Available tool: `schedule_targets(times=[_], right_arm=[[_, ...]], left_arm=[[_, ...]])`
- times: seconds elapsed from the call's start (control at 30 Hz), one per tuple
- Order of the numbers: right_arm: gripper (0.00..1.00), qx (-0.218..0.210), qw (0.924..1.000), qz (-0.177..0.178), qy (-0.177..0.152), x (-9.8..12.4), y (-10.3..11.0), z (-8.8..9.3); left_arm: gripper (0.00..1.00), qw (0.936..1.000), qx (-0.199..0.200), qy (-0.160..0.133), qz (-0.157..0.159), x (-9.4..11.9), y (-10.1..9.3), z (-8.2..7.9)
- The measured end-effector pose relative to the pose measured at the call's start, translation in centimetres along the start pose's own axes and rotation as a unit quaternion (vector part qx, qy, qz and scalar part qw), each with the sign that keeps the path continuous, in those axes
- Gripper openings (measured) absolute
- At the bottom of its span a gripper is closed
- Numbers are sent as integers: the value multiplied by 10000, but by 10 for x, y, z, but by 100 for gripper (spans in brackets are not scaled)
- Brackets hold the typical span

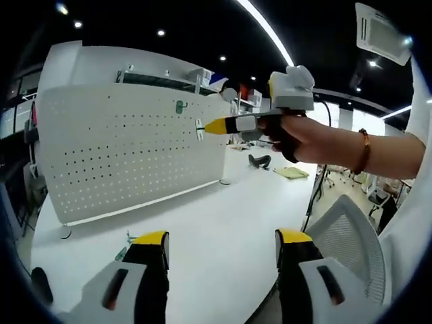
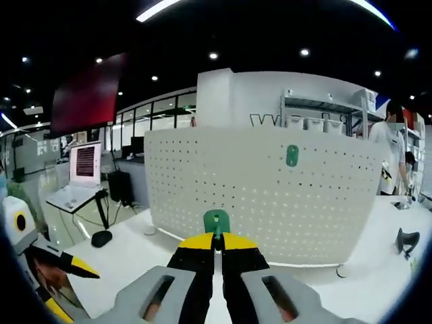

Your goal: Insert the hook assembly into the mounting plate slot until the hook locks in place.

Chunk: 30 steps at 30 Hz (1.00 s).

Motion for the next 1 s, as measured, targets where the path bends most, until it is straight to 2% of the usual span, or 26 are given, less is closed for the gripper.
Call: schedule_targets(times=[0.17, 0.27, 0.37, 0.63, 0.87, 0.93, 1.0], right_arm=[[1, -163, 9997, 152, -95, -4, -9, -10], [1, -421, 9985, 301, -165, -5, -15, -13], [1, -408, 9984, 349, -173, -7, -17, -15], [1, -753, 9951, 570, -282, -10, -29, -24], [1, -958, 9923, 672, -402, -14, -34, -32], [1, -904, 9922, 729, -444, -16, -36, -35], [1, -1042, 9910, 721, -442, -19, -38, -36]], left_arm=[[68, 10000, -31, 1, 10, 1, -2, 2], [68, 10000, -60, -34, 13, 2, -4, -2], [69, 10000, -86, -4, 9, 4, -4, -2], [70, 9999, -145, 27, 21, 8, -4, -2], [70, 9999, -47, 113, -1, 14, 3, 2], [70, 9999, -116, 92, -8, 15, 4, 1], [70, 9999, -116, 87, -7, 16, 6, 1]])
Point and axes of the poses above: the point that each gripper's makers call its tool centre point, and the gripper's own axes: x roughly backward along the fingers, y roughly to its left, z roughly out of its underside, the point moved 2 cm from there along x, roughly backward along the fingers, and after that the axes turned 7 degrees about x, right-handed, at the moved point
